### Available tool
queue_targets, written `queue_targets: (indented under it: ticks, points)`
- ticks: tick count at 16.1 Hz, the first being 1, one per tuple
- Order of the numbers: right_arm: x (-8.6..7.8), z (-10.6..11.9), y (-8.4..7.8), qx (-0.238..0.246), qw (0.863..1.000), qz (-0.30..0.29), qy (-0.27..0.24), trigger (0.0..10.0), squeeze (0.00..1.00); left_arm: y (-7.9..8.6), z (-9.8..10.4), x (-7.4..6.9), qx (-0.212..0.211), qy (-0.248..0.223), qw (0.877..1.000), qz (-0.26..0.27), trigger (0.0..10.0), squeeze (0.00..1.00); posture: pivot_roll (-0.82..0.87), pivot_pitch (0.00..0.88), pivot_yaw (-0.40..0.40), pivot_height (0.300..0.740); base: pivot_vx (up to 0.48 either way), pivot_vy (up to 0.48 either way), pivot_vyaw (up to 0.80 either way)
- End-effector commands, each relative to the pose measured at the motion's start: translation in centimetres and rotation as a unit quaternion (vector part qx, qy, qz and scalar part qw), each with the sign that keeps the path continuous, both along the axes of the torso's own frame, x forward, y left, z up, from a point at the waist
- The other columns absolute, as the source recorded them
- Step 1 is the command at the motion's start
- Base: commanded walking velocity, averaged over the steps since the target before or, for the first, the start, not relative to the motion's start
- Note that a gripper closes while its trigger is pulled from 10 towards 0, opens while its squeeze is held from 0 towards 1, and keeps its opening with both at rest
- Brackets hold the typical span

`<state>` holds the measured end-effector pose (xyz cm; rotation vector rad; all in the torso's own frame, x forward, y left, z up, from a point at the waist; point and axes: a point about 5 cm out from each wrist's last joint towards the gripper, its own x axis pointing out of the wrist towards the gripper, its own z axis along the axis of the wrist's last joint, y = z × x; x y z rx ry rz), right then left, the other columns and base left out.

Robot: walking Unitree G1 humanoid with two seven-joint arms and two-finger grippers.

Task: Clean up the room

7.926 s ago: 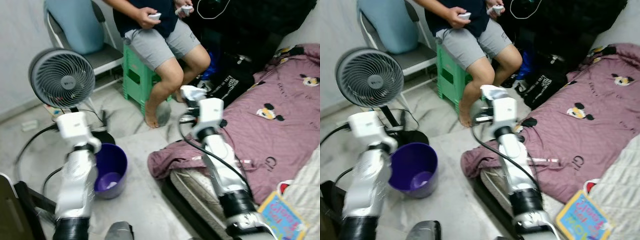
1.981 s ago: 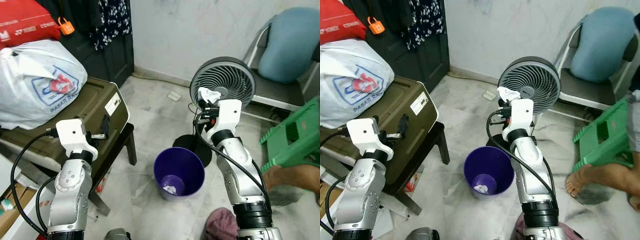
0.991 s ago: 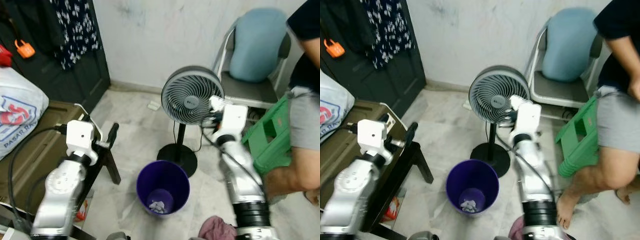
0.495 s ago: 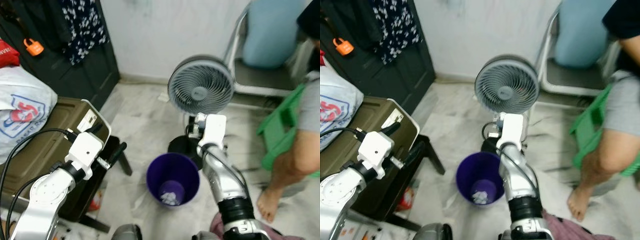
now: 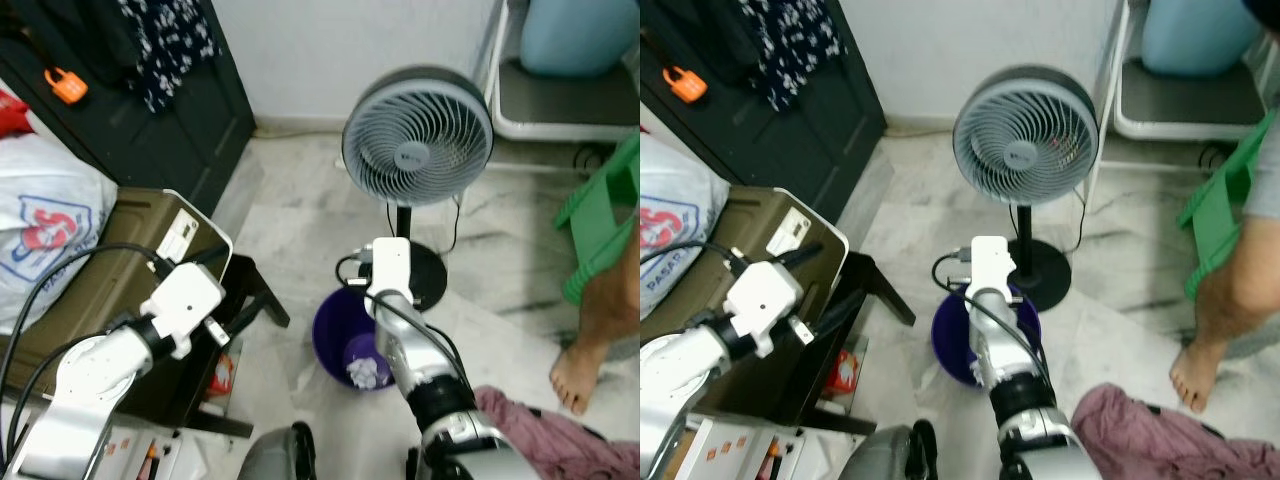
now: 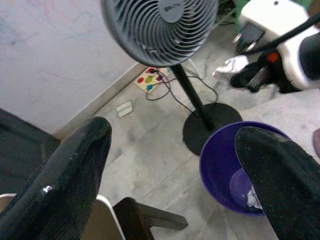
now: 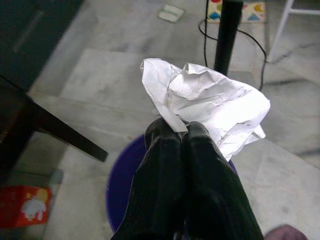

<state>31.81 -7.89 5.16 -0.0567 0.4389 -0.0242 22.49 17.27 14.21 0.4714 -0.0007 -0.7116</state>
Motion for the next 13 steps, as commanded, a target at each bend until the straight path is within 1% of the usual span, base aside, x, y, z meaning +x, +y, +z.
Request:
queue_targets:
  ticks: [1, 2, 3, 4, 7, 13]
  points:
    - [0.1, -0.2, 1.1, -0.005, 1.000, -0.011, 0.010, 10.0, 0.00, -0.2, 0.4, 0.0, 0.007, 0.001, 1.000, -0.011, 10.0, 0.00, 0.12, 0.233, 0.205, 0.740, 0.000, 0.000, 0.00]
    - [0.0, -0.7, 1.0, -0.018, 0.999, -0.021, 0.022, 10.0, 0.00, -0.4, 0.5, 0.0, 0.005, 0.001, 1.000, -0.013, 10.0, 0.00, 0.12, 0.233, 0.204, 0.740, 0.000, 0.000, 0.00]
    - [0.0, -1.0, 0.9, -0.018, 0.999, -0.026, 0.027, 10.0, 0.00, -0.5, 0.5, 0.0, 0.006, 0.001, 1.000, -0.015, 10.0, 0.00, 0.12, 0.236, 0.204, 0.740, 0.000, 0.000, 0.00]
    - [0.1, -1.2, 0.7, -0.041, 0.999, -0.023, 0.026, 10.0, 0.00, -0.5, 0.4, -0.1, 0.004, 0.002, 1.000, -0.014, 10.0, 0.00, 0.13, 0.240, 0.203, 0.740, 0.000, 0.000, 0.00]
    - [0.3, -1.7, 0.1, -0.046, 0.998, -0.037, 0.036, 10.0, 0.00, -0.5, 0.1, -0.7, 0.002, 0.002, 1.000, -0.005, 10.0, 0.00, 0.14, 0.242, 0.194, 0.740, 0.000, 0.000, 0.00]
    - [0.6, -1.8, -0.1, -0.046, 0.997, -0.044, 0.039, 10.0, 0.00, -0.5, 0.1, -0.9, 0.002, 0.003, 1.000, 0.004, 10.0, 0.00, 0.16, 0.246, 0.192, 0.740, 0.000, 0.000, 0.00]
